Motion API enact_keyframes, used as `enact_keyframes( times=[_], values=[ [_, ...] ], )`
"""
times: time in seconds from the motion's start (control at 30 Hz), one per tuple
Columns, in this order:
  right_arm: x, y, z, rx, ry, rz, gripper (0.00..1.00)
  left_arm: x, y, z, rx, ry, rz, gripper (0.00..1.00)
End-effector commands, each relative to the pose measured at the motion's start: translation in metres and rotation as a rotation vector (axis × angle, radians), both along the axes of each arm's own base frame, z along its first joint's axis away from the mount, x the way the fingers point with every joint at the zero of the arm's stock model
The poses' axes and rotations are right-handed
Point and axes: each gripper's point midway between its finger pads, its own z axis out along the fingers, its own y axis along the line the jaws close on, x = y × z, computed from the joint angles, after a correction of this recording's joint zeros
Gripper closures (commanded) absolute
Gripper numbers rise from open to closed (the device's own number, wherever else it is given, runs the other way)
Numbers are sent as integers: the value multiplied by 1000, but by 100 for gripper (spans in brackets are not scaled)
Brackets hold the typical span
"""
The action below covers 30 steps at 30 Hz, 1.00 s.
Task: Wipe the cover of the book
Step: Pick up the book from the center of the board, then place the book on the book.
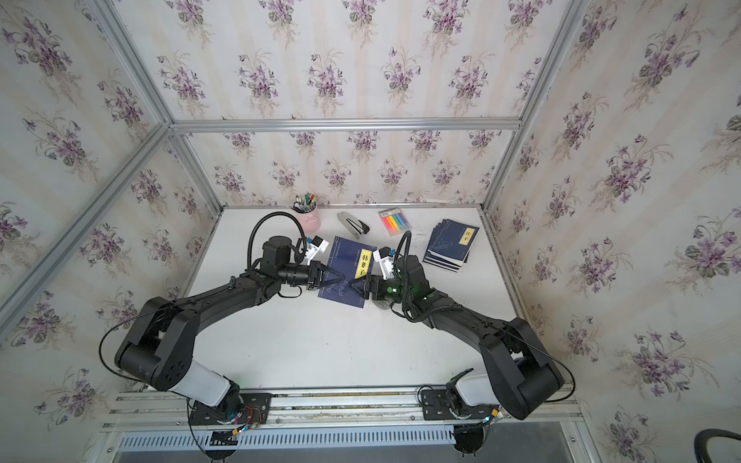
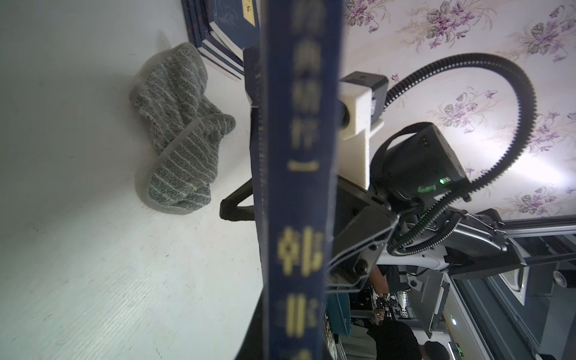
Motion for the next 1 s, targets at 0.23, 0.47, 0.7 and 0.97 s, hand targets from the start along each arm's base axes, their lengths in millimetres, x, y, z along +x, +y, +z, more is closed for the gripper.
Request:
enact_keyframes(
  times=[0.23,0.47,0.7,0.97],
  values=[
    [-4,7,37,153,-26,45,36,7,-7,24,-97,-82,-34,100],
    [-4,5,46,163,-37,26,62,20,-11,15,-121,-57,-7,100],
    [5,-5,51,86,-55,-44,100,22,-15,-10,-13,-59,24,64],
    [41,-33,50,-49,-66,-131,100,28,17,-41,341,-150,138,15]
  ],
)
